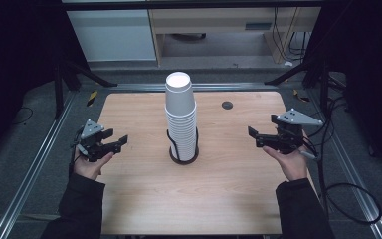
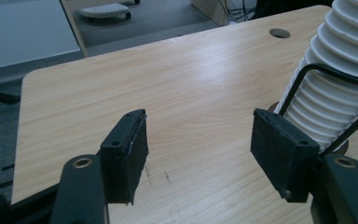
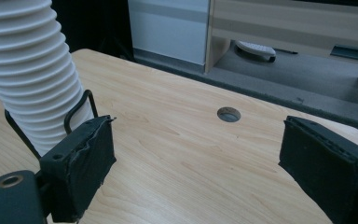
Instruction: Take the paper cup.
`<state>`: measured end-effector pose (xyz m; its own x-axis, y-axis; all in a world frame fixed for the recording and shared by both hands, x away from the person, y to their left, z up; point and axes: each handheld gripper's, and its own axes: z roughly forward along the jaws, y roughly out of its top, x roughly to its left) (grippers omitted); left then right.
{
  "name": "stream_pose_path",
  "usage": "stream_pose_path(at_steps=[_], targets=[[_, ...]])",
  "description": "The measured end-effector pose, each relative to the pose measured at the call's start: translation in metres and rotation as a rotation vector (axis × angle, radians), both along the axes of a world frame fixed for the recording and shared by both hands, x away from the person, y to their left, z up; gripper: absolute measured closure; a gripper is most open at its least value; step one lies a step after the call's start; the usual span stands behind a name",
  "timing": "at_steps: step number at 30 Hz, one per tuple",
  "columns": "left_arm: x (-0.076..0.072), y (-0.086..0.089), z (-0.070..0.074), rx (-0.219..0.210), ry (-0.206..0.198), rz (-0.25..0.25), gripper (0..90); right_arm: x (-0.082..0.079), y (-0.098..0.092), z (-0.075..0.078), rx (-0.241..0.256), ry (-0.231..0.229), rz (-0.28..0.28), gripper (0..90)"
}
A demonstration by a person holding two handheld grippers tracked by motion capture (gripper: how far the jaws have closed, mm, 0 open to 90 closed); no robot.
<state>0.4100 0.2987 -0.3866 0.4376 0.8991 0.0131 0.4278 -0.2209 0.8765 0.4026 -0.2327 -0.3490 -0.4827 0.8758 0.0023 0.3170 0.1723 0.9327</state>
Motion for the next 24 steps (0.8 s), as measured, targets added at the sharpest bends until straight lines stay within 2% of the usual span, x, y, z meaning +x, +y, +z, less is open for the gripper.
stream_pose_path(at_steps=[4, 6, 11, 13, 14, 16, 18, 21, 24], targets=[[-0.002, 0.006, 0.002, -0.038, 0.010, 0.029, 30.8, -0.002, -0.003, 0.003, 0.026, -0.003, 0.009, 10.5], [-0.003, 0.006, 0.002, -0.041, 0.005, 0.025, 30.8, -0.002, -0.003, 0.006, 0.037, -0.003, 0.022, 10.6], [-0.004, 0.005, -0.003, -0.022, 0.014, 0.029, 29.3, -0.003, 0.004, 0.014, 0.053, -0.017, 0.056, 10.6], [-0.004, 0.005, -0.005, -0.026, 0.023, 0.020, 28.8, -0.003, 0.009, 0.020, 0.055, -0.026, 0.073, 10.5], [-0.005, 0.003, -0.007, -0.018, 0.032, 0.014, 28.1, -0.003, 0.015, 0.026, 0.065, -0.037, 0.101, 10.5], [-0.005, 0.003, -0.009, -0.007, 0.046, 0.008, 27.6, -0.004, 0.022, 0.030, 0.068, -0.038, 0.118, 10.3], [-0.006, 0.003, -0.012, 0.000, 0.056, 0.008, 27.5, -0.004, 0.028, 0.035, 0.050, -0.054, 0.126, 10.3], [-0.006, 0.004, -0.013, -0.003, 0.064, 0.005, 27.4, -0.004, 0.032, 0.041, 0.042, -0.061, 0.133, 10.3], [-0.005, 0.003, -0.016, -0.005, 0.081, 0.002, 24.9, -0.003, 0.041, 0.053, 0.066, -0.069, 0.174, 10.2]])
